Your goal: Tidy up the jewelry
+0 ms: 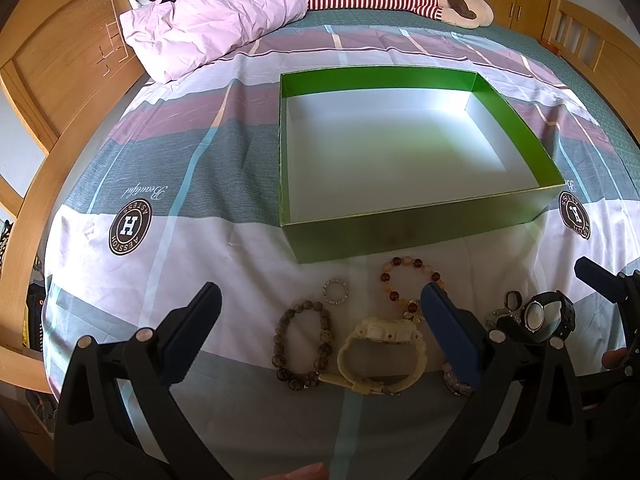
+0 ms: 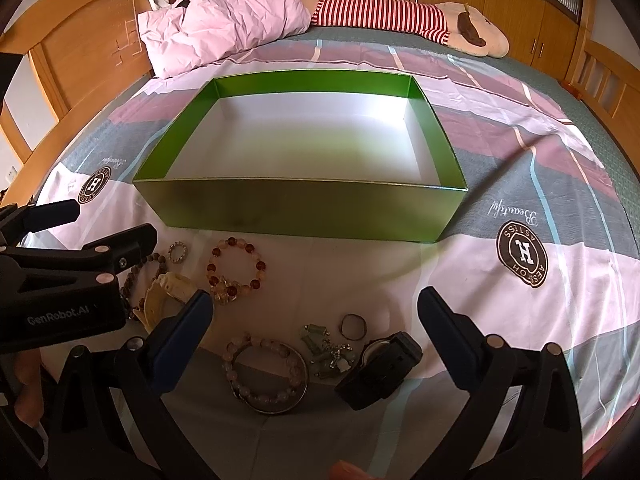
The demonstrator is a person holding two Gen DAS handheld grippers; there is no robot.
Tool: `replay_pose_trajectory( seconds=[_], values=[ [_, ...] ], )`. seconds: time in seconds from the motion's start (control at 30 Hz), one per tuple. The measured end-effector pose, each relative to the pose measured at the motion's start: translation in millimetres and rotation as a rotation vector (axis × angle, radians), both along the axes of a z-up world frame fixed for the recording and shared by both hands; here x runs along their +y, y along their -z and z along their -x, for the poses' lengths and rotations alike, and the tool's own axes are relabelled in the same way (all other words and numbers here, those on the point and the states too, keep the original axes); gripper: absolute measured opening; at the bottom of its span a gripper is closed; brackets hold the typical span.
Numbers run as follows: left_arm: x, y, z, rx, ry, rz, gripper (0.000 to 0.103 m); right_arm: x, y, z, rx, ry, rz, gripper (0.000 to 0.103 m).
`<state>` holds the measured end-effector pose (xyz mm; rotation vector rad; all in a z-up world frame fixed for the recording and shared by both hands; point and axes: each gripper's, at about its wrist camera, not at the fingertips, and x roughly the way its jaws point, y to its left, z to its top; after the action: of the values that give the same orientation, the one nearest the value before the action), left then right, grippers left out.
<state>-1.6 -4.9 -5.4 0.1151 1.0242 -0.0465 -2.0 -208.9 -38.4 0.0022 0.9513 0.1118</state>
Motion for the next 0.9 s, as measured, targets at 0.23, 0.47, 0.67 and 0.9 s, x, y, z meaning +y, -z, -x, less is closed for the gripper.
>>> replay_pose_trajectory(
  seconds=[0.23,0.47,0.67,0.9],
  values=[
    [22.1,3.4,-9.5,0.017,-0.041,0.012,0.101,-28.6,-17.3,-8.4,-0.036,0.083,0.136,0.102],
    [46.9,13.1,-20.3,0.085,-0.068,0.101,0.101,-84.8,-14.7,-14.4,0.136,0.058,-0.125,0.093],
    [26.9,19.9,-17.2,0.11,0.004,0.063,0.101,-52.4,21.7,-8.5,0.345,-0.102,-0.137,0.056],
    [18.9,24.1,-13.0,0.166,0.075,0.095,0.101,-54.5,11.9,-6.0,0.208,-0.061,-0.094,0.039]
  ],
)
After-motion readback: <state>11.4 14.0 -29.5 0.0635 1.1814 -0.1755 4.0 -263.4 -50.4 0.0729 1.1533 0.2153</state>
